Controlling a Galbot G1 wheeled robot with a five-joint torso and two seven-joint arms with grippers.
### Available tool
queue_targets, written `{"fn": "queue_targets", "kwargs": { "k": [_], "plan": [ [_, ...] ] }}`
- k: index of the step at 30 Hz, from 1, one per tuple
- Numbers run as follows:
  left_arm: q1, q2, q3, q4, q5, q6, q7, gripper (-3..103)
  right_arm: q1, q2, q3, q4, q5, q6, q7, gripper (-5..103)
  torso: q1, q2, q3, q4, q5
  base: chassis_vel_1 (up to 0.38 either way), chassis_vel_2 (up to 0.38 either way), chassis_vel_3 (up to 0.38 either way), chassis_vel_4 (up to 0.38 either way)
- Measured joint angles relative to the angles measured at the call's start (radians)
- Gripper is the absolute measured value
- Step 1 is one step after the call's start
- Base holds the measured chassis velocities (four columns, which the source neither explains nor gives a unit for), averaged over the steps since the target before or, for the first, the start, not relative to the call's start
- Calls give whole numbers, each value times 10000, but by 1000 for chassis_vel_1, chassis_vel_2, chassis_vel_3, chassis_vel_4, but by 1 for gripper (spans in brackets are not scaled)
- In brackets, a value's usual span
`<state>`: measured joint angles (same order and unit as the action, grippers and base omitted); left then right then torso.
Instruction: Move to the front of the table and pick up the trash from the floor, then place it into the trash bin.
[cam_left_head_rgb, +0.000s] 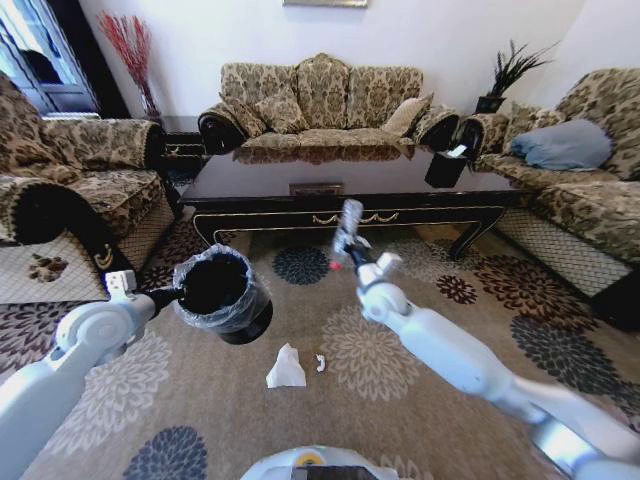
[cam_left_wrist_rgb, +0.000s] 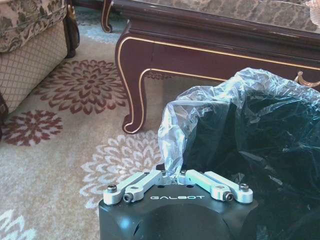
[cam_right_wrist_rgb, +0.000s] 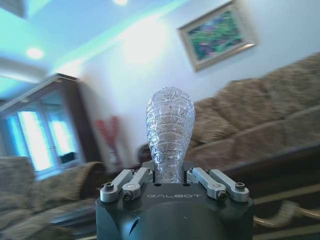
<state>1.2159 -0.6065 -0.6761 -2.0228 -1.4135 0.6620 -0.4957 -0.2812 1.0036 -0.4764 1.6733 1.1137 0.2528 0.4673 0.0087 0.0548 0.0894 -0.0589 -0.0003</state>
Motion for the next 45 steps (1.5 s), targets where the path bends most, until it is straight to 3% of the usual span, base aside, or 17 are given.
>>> {"fn": "queue_targets", "kwargs": {
  "k": [4,7,11,19,35,41,43,44,45],
  "plan": [
    [-221,-47,116,176,-103,48,-54,3,732,755,-662,-412,27,87,-146,24,0,0,0,0,1,0,0,0,0],
    [-908,-92,726,550,-254,83,-79,3,1181,1668,-1093,-711,28,122,-177,24,0,0,1,-7,-2,0,0,0,0],
    [-1612,-143,1401,997,-303,106,-101,3,1542,2310,-1566,-946,-110,160,-313,24,0,0,1,-6,-2,0,0,0,0],
    [-2350,-285,2011,1344,-404,128,-149,3,2015,3029,-2384,-1214,-347,205,-459,24,0,2,0,-7,0,0,0,0,0],
    [-2392,-396,1818,1336,-445,131,-148,3,1721,3609,-3218,-1789,-1140,228,81,21,0,2,-1,-6,2,0,0,0,0],
    [-2172,-330,1586,1318,-395,132,-109,3,1745,3683,-3324,-1870,-1245,216,188,47,0,3,-1,-4,1,0,0,0,0],
    [-2157,-312,1554,1319,-391,131,-105,3,1749,3684,-3327,-1872,-1257,252,177,47,0,2,-1,-4,2,0,0,0,0],
    [-2129,-264,1499,1318,-391,129,-90,3,1746,3683,-3327,-1884,-1276,314,131,57,0,2,-1,-6,2,0,0,0,0],
    [-2116,-234,1467,1318,-390,128,-82,3,1734,3682,-3314,-1887,-1283,346,101,57,0,2,-1,-6,2,0,0,0,0]
  ]
}}
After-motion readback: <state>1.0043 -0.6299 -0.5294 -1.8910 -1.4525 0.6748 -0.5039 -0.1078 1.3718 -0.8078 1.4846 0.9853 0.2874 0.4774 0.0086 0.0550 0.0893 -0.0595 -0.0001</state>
